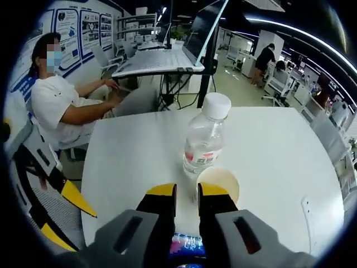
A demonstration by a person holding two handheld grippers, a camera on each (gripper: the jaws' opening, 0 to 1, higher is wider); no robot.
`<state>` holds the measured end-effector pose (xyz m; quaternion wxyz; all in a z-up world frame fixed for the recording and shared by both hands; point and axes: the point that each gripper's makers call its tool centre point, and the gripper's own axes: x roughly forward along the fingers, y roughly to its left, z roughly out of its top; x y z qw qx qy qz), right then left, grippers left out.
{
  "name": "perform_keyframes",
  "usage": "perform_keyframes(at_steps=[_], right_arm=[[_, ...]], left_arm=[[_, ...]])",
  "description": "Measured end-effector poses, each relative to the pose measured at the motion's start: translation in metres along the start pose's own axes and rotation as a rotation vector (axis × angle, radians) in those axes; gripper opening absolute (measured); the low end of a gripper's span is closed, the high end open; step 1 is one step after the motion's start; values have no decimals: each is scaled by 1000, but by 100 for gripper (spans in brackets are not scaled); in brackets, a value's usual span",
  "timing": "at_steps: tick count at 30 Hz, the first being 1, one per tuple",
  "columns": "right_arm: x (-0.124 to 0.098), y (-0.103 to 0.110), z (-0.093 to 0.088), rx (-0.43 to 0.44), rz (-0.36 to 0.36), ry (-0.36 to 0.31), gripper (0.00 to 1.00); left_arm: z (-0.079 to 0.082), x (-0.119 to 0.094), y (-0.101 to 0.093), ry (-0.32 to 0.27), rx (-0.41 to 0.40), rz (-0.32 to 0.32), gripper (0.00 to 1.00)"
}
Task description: Arrange the tabletop items into an orderly group along one side of the table until the central work area is clear of visible clutter.
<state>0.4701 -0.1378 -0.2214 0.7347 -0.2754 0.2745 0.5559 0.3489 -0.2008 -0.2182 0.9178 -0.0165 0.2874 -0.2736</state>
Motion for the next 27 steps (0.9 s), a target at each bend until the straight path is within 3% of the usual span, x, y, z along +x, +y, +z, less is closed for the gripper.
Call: perform_keyframes(at_steps=[10,18,27], right_arm=[[-30,-15,-12,22,-30,-21,13],[-55,-33,-29,102,-74,-45,12],[-79,-37,-39,155,-115,-65,11]], left_arm=[[6,5,-11,14,22,-11,37],[13,7,-11,13,27,-6,37],[13,7,-18,7,27,-16,36]])
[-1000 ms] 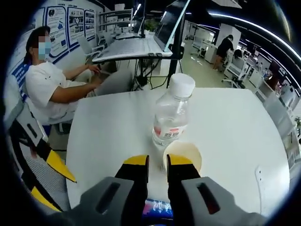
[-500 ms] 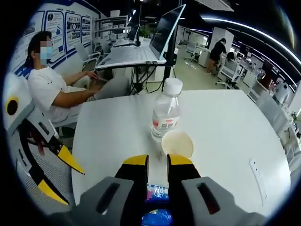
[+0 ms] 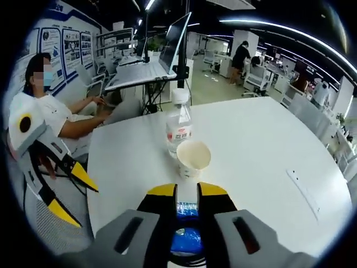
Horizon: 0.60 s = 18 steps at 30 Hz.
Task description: Arrange the tabletop items into an orderly group along one side of the table until the central work area is clear of visible clutter.
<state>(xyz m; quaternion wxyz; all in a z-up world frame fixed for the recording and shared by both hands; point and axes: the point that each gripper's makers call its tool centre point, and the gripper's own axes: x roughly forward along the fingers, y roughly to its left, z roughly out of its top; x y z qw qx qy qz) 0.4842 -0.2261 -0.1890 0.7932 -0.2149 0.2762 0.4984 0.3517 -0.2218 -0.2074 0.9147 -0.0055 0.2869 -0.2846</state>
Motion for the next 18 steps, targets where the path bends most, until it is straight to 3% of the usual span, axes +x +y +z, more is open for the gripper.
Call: perform_keyframes(at_steps=[6,18], right_arm=[[-14,0,-13,34,-28,-15,12],[-34,17,-61,80,-47,17,12]], left_arm=[[-2,0,-3,7,-1,-5,36],[-6,-6,2,7,-9,8,36]])
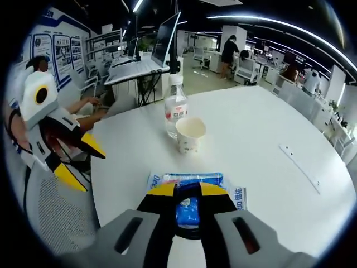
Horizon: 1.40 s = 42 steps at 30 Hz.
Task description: Arrange the tabletop items into an orderly group along one side of the table until the central work area is clear of visible clutter.
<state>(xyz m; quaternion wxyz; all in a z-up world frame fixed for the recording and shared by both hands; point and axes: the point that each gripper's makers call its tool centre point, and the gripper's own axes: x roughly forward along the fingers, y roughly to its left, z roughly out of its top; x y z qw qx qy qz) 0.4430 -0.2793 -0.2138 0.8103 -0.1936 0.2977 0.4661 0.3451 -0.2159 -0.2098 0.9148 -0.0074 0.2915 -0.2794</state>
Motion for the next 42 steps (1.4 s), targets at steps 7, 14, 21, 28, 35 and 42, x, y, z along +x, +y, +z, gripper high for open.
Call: perform_keyframes(at_steps=[7,14,21,28,35,42], right_arm=[[-14,2,-32,56,-25,14,12],[-26,1,-64,163,-54,7,13],[-30,1,-92,229,-72,19,13],[-32,4,-110,286,-78,24,14],[-34,1,-113,314,-81,19,18],[-29,-6,-105,336,-74,2,19]], left_arm=[[-8,-2,3,14,3,9,36],[-13,-3,2,20,-8,26,36],[-16,-3,0,28,-11,32,37],[-14,-4,0,25,-7,41,37],[-3,1,6,17,6,49,38],[9,4,14,1,8,59,40]])
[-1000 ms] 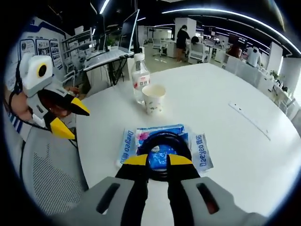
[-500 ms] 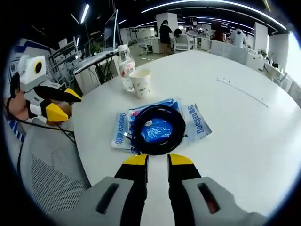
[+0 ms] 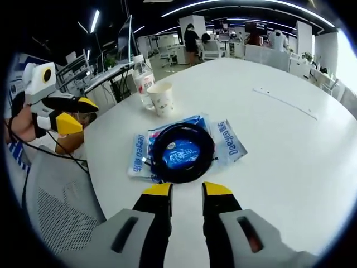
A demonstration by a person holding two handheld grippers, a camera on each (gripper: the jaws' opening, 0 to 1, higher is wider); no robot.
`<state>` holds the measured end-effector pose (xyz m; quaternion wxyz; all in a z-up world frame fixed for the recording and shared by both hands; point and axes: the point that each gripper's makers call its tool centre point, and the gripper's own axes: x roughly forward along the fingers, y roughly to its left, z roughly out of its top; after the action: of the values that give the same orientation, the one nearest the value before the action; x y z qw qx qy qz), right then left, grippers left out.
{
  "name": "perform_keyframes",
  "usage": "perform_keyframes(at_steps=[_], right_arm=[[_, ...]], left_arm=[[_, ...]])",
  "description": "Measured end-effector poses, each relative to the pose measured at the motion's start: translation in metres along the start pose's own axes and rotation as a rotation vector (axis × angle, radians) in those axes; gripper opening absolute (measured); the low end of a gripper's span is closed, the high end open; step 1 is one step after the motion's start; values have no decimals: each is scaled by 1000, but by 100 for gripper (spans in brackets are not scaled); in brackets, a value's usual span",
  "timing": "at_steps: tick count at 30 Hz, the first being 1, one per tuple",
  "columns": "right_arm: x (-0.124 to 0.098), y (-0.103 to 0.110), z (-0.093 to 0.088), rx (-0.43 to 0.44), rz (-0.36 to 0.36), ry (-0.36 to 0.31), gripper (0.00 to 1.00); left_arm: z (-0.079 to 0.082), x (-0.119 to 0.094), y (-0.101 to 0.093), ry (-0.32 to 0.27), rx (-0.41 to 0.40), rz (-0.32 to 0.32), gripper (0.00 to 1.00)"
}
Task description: Arrange the tabletop items into an orderly group along one side of the table until the central work area is clear of visible clutter.
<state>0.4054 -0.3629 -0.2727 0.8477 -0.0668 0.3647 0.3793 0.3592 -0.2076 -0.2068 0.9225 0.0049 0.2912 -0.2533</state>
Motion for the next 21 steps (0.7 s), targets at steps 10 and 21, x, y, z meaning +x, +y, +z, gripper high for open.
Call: perform_keyframes(at_steps=[10,21], right_arm=[[7,-9,16,65,3,-23,24],[16,-14,23,148,-1,-43,26]], left_arm=[[6,1,4,-9,2,9,40],[7,-2,10,-17,-7,22,40]])
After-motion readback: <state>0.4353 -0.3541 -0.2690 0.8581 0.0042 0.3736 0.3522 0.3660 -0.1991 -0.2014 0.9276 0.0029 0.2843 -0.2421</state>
